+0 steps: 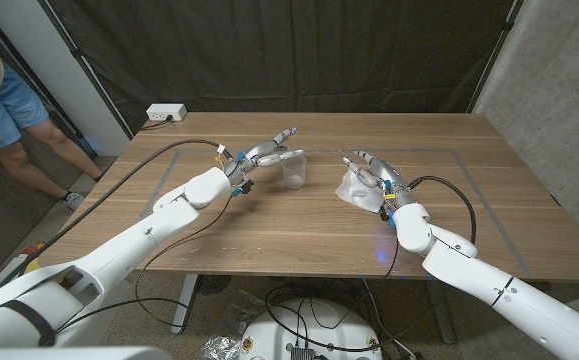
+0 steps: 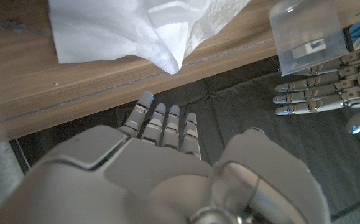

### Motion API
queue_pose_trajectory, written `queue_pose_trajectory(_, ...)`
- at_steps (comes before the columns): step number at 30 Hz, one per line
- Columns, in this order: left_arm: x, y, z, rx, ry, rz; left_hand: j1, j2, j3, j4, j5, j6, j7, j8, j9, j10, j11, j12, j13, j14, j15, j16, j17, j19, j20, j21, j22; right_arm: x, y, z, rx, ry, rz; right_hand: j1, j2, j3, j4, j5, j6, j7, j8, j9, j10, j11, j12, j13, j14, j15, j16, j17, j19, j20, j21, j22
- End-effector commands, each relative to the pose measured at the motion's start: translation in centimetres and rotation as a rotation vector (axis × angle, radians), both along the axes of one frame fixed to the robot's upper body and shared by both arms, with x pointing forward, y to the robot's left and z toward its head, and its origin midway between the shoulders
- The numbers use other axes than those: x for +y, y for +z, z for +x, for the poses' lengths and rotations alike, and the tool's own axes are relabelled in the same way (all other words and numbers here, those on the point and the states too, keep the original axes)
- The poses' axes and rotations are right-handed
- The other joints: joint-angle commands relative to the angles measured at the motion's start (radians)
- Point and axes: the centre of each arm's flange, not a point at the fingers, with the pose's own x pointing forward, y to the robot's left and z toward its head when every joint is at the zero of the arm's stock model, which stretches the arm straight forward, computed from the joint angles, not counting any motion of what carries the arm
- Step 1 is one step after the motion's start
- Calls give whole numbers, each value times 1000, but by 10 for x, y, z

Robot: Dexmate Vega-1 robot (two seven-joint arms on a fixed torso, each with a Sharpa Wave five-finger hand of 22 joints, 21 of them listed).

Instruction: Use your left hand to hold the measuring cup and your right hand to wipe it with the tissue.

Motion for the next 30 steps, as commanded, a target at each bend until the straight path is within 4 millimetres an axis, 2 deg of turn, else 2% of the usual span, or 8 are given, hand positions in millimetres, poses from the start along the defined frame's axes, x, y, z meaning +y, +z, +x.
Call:
queue_pose_trajectory(1,19,8,-14,-19,-59,-114,-12,2,-3,9,3,-267,-14,-4,3,-137,4,-1,1,-75,-1,2,0,-185,-7,-8,5,-16,3,-4,-62,174,192,-15,-6,-9,-2,0,-22,2,-4,0,-21,0,0,-2,-27,3,-4,-9,-24,-2,-16,2)
queue_pose_trajectory(9,29,9,-16,-14,-89,-142,-23,3,-8,15,3,-269,-19,0,3,-141,6,2,0,-80,-3,4,-1,-188,-9,-10,5,-30,8,-6,-96,207,279,-39,-24,-24,-1,0,-27,-1,1,-1,-35,-3,3,-5,-59,9,-5,-19,-30,-14,-34,2)
queue_pose_trajectory(18,40,11,-15,-17,-127,-153,-33,3,-14,20,3,-262,-23,5,2,-140,5,5,-1,-80,-8,6,-2,-190,-10,-12,5,-44,13,-10,-134,178,372,-59,-33,-36,3,1,-20,0,6,-2,-34,0,8,-6,-67,19,-1,-24,-34,-12,-47,3)
queue_pose_trajectory(30,53,10,-6,0,-141,-162,-46,5,-21,25,4,-269,-20,5,2,-150,6,5,-3,-89,-11,6,-3,-200,-10,-16,5,-36,13,-16,-172,148,436,-64,-32,-38,-2,5,-18,2,8,-2,-26,4,15,-7,-64,7,5,-32,-28,-10,-58,3)
